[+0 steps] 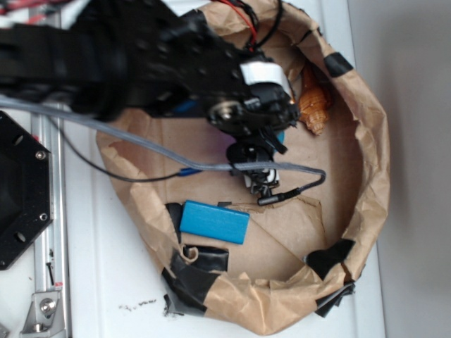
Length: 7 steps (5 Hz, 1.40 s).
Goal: Grab the blue ball.
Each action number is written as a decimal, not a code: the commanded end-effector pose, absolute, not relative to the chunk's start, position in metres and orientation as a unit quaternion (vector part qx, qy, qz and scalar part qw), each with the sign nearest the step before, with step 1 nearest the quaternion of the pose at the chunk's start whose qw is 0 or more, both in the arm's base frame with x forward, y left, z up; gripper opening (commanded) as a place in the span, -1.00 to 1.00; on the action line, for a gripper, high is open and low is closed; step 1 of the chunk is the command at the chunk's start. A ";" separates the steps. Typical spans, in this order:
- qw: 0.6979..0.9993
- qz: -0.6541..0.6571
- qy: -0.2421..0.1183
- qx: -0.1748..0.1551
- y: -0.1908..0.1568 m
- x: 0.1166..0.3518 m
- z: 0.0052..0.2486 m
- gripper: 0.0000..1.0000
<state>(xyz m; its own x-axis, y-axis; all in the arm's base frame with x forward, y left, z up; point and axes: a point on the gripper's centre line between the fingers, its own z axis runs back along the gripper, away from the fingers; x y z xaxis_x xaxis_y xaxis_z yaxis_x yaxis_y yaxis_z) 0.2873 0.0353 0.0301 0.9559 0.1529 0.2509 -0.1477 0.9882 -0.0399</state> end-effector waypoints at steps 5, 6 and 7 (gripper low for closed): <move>0.997 0.072 -0.022 0.013 0.016 0.255 0.196 -1.00; 0.997 0.076 -0.022 0.022 0.015 0.253 0.189 -1.00; 0.997 0.073 -0.015 0.019 0.013 0.253 0.188 -1.00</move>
